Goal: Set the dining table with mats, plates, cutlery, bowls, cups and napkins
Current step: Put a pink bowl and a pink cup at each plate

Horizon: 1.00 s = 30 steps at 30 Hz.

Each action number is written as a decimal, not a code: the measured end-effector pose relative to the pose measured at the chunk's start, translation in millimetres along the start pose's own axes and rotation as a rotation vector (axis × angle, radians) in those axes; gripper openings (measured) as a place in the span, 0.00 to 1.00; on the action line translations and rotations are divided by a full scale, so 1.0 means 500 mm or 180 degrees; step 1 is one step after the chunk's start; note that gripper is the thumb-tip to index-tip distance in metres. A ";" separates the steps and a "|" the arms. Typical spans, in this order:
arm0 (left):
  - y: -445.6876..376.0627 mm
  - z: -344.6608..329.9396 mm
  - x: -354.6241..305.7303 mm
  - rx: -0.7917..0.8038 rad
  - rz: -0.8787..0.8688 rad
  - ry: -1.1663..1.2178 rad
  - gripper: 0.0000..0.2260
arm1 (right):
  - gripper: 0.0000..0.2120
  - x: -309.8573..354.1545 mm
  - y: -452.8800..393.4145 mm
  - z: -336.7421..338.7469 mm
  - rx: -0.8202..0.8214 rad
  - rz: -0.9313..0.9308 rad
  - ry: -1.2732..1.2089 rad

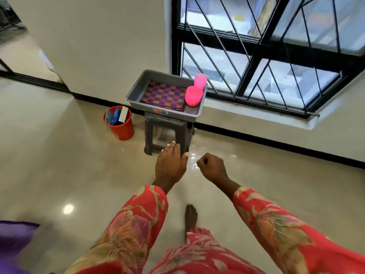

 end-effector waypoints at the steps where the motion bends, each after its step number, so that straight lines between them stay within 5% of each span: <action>1: -0.031 -0.003 0.004 0.0016 0.0018 -0.0018 0.23 | 0.09 0.007 -0.035 0.008 0.0014 -0.0024 0.0007; 11: -0.332 0.015 0.062 0.0289 0.0120 -0.0257 0.24 | 0.07 0.118 -0.335 0.077 0.0206 -0.0159 0.0032; 20: -0.531 0.016 0.119 0.0340 0.0279 0.0273 0.22 | 0.07 0.232 -0.515 0.068 0.0272 -0.0139 0.0034; 30: -0.803 -0.020 0.295 0.1114 0.0436 0.0929 0.16 | 0.11 0.338 -0.725 0.001 0.0282 -0.0974 -0.0474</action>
Point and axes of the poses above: each hand's wrist, its own y-axis away from the middle knuckle, its own z-axis out of the back of the hand, x = y × z, the point moved 4 cm from there along -y, towards the middle knuckle, and after that the axes turned 15 degrees about -z, right-handed, at the moved point
